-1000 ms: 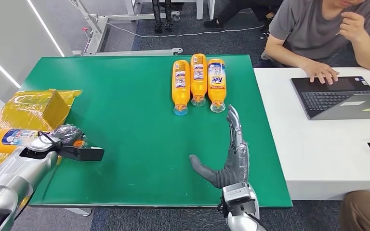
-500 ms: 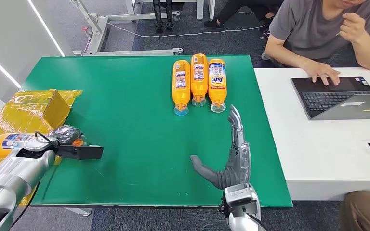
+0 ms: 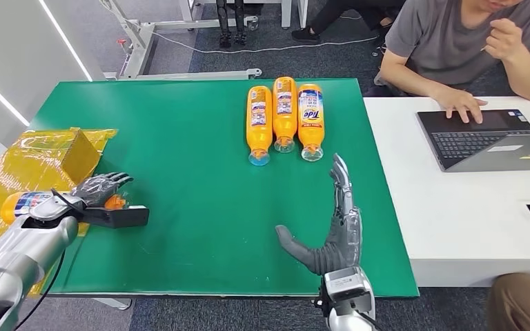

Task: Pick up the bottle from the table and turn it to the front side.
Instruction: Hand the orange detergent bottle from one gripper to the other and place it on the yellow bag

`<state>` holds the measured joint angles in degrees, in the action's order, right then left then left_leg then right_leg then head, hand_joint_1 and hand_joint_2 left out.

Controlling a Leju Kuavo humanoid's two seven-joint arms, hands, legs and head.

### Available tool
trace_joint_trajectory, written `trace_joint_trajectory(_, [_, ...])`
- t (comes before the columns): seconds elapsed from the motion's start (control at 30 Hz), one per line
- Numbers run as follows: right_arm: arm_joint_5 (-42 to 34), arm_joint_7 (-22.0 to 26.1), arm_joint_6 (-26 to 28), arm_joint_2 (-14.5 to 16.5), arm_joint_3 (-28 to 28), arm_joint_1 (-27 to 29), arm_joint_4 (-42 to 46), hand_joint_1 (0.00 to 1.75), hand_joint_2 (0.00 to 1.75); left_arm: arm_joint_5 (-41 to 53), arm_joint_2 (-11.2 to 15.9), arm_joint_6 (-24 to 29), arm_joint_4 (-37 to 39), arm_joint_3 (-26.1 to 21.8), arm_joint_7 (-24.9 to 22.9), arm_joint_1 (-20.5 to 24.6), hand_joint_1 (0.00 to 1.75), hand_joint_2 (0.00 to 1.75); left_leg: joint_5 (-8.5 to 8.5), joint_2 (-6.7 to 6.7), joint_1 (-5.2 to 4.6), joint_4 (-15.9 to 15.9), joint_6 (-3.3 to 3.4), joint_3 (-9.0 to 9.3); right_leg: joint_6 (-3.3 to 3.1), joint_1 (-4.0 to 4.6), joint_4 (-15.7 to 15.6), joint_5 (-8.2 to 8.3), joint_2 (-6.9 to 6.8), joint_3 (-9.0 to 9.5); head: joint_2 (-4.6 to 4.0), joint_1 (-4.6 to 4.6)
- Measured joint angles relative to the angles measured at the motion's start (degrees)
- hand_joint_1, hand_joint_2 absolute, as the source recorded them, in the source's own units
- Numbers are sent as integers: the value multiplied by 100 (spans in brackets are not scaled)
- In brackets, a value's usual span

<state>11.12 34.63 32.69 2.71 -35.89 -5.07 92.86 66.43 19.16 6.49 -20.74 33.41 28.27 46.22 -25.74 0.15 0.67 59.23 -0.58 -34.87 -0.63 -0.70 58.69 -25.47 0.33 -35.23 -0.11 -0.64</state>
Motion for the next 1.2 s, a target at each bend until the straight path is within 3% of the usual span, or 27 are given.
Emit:
trace_joint_trajectory(0.4, [-51,17,-137,0,71,44,5,0,175,-582,508,342,-523,-133,313,-453,0,175,0,5,2,-1,0,-2,-1,0,1,-1,5,-4,0,0])
trace_joint_trajectory(0.7, [-271,84,-288,0,117,1,-104,0,175,-1155,1709,438,-2641,-379,46,-1427,0,175,-4,8,5,-2,-7,-7,-9,3,2,-8,11,-14,0,-1])
trace_joint_trajectory(0.83, [-303,109,-296,0,116,-36,-188,0,175,-1179,2074,473,-3466,-494,-15,-1719,0,175,-4,4,5,-2,-7,-10,-10,3,2,-8,6,-13,0,-1])
trace_joint_trajectory(1.1, [-324,117,-379,0,116,-89,-292,0,175,-1738,2434,790,-4889,-924,-12,-2386,0,175,-4,7,4,-1,-7,-8,-10,2,0,-7,8,-15,0,-1])
trace_joint_trajectory(1.2, [-271,70,-395,0,116,-102,-294,0,175,-2430,2203,1338,-5521,-1344,287,-2659,0,175,-4,-7,1,0,-6,-9,-9,1,-4,-9,-5,-14,0,-1])
